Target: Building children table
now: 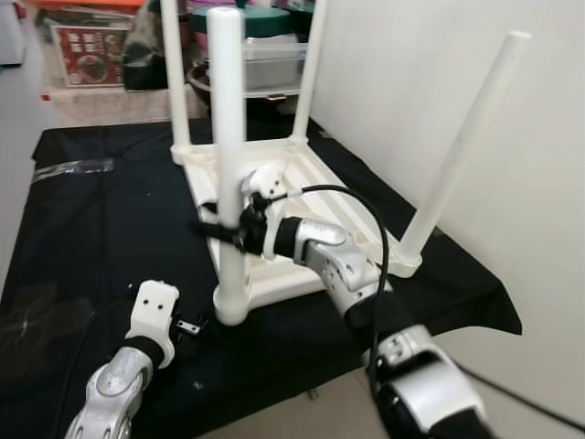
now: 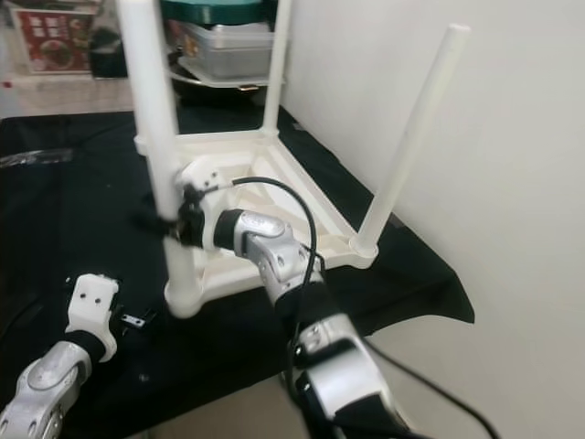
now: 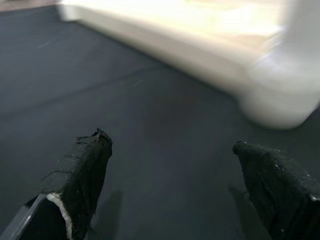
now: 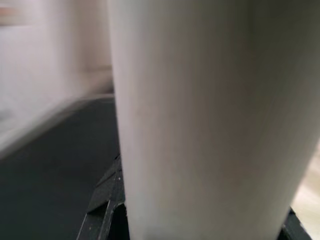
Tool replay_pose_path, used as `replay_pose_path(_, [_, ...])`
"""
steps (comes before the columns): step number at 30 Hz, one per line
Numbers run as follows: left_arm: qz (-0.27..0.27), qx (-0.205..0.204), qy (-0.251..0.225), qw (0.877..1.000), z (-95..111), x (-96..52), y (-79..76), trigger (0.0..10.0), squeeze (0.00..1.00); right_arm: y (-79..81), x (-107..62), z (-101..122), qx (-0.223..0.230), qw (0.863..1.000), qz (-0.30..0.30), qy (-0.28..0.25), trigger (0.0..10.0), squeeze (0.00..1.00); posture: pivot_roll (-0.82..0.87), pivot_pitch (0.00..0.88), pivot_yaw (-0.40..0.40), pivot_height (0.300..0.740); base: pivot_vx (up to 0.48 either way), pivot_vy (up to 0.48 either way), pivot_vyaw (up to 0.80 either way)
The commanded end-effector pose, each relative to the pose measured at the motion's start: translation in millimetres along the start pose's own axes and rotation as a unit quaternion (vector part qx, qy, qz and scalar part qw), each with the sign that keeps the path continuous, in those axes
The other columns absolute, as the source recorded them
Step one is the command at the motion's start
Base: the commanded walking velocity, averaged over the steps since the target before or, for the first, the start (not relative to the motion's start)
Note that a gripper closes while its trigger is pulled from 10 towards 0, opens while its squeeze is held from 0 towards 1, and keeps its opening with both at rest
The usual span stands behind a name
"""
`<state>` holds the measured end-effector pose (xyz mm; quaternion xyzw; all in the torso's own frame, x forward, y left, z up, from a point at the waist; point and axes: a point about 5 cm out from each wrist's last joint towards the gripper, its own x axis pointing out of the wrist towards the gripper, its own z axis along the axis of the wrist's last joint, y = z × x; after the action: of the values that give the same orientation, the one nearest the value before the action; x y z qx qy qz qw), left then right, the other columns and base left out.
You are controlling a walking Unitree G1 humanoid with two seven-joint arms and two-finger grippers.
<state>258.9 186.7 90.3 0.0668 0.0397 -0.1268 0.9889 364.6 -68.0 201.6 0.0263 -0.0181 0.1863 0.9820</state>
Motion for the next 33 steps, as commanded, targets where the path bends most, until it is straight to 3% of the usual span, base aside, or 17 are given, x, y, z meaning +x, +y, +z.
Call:
replay_pose_path(1, [-0.007, -0.004, 0.002, 1.000, -1, 1.8, -2.7, 10.0, 0.00, -18.6, -7.3, -4, -0.001, 0.998, -0.070, 0.007, 0.0, 0.00, 0.16, 0.000, -0.113, 0.740, 0.000, 0.000, 0.00])
replay_pose_path(6, [-0.017, -0.003, 0.000, 1.000, 1, 4.7, -4.6, 10.0, 0.00, -30.8, -35.9, 17, 0.023, 0.980, -0.184, -0.070, 0.8, 0.00, 0.13, 0.000, -0.079, 0.740, 0.000, 0.000, 0.00])
replay_pose_path(7, [-0.019, -0.002, 0.000, 1.000, 1, 5.5, -4.1, 10.0, 0.00, -31.8, -41.4, 23, 0.032, 0.975, -0.200, -0.085, 10.0, 0.00, 0.12, 0.000, -0.075, 0.740, 0.000, 0.000, 0.00])
replay_pose_path(11, [-0.021, 0.000, 0.000, 1.000, 2, 7.4, -3.5, 10.0, 0.00, -22.3, -37.8, 28, 0.035, 0.986, -0.134, -0.096, 10.0, 0.05, 0.13, 0.000, -0.081, 0.740, 0.000, 0.000, 0.00])
replay_pose_path(12, [-0.021, 0.000, -0.001, 1.000, 2, 8.1, -3.3, 10.0, 0.00, -17.4, -34.0, 27, 0.034, 0.991, -0.093, -0.092, 10.0, 1.00, 0.13, 0.000, -0.081, 0.740, 0.000, 0.000, 0.00])
replay_pose_path(16, [-0.018, 0.000, -0.004, 1.000, 4, 8.4, -2.4, 10.0, 0.00, -5.9, -22.5, 27, 0.045, 0.996, 0.010, -0.072, 10.0, 1.00, 0.15, 0.000, -0.095, 0.740, 0.000, 0.000, 0.00])
replay_pose_path(17, [-0.014, 0.000, -0.004, 1.000, 4, 7.6, -0.3, 10.0, 0.00, 1.1, -15.8, 30, 0.052, 0.993, 0.087, -0.066, 10.0, 0.00, 0.16, 0.000, -0.098, 0.740, 0.000, 0.000, 0.00])
replay_pose_path(19, [-0.014, 0.000, -0.004, 1.000, 4, 7.6, -0.3, 10.0, 0.00, 1.1, -15.8, 30, 0.052, 0.993, 0.087, -0.066, 10.0, 0.00, 0.16, 0.000, -0.098, 0.740, 0.000, 0.000, 0.00])
replay_pose_path(20, [-0.011, 0.003, -0.005, 1.000, 4, 7.1, 1.7, 10.0, 0.00, 8.2, -10.0, 29, 0.037, 0.978, 0.194, -0.062, 10.0, 0.00, 0.18, 0.000, -0.108, 0.740, 0.000, 0.000, 0.00])
replay_pose_path(21, [-0.011, 0.003, -0.005, 1.000, 4, 7.1, 1.7, 10.0, 0.00, 8.2, -10.0, 29, 0.037, 0.978, 0.194, -0.062, 10.0, 0.00, 0.18, 0.000, -0.108, 0.740, 0.000, 0.000, 0.00])
replay_pose_path(22, [-0.009, 0.005, -0.005, 1.000, 4, 6.9, 3.1, 10.0, 0.00, 13.1, -7.9, 25, 0.025, 0.958, 0.280, -0.050, 10.0, 0.00, 0.18, 0.000, -0.112, 0.740, 0.000, 0.000, 0.00])
replay_pose_path(23, [-0.009, 0.005, -0.005, 1.000, 4, 6.9, 3.1, 10.0, 0.00, 13.1, -7.9, 25, 0.025, 0.958, 0.280, -0.050, 10.0, 0.00, 0.18, 0.000, -0.112, 0.740, 0.000, 0.000, 0.00])
replay_pose_path(25, [-0.007, 0.006, -0.007, 1.000, 5, 8.1, 4.0, 10.0, 0.00, 24.3, -6.7, 9, 0.004, 0.919, 0.394, -0.013, 10.0, 0.00, 0.20, 0.000, -0.120, 0.740, 0.000, 0.000, 0.00])
replay_pose_path(28, [-0.007, 0.006, -0.009, 1.000, 6, 8.8, 3.8, 10.0, 0.00, 29.3, -6.1, 3, -0.006, 0.908, 0.419, 0.001, 10.0, 0.00, 0.20, 0.000, -0.120, 0.740, 0.000, 0.000, 0.00])
replay_pose_path(29, [-0.007, 0.006, -0.011, 1.000, 7, 9.3, 2.9, 10.0, 0.00, 37.4, -7.0, -2, -0.002, 0.892, 0.452, 0.011, 0.2, 0.00, 0.20, 0.000, -0.124, 0.740, 0.000, 0.000, 0.00])
replay_pose_path(31, [-0.007, 0.006, -0.011, 1.000, 7, 9.3, 2.9, 10.0, 0.00, 37.4, -7.0, -2, -0.002, 0.892, 0.452, 0.011, 0.2, 0.00, 0.20, 0.000, -0.124, 0.740, 0.000, 0.000, 0.00])
replay_pose_path(33, [-0.011, 0.004, -0.011, 1.000, 7, 7.9, 1.3, 10.0, 0.00, 48.9, -8.8, -6, 0.005, 0.874, 0.485, 0.017, 0.0, 0.00, 0.22, 0.000, -0.138, 0.740, 0.000, 0.000, 0.00])
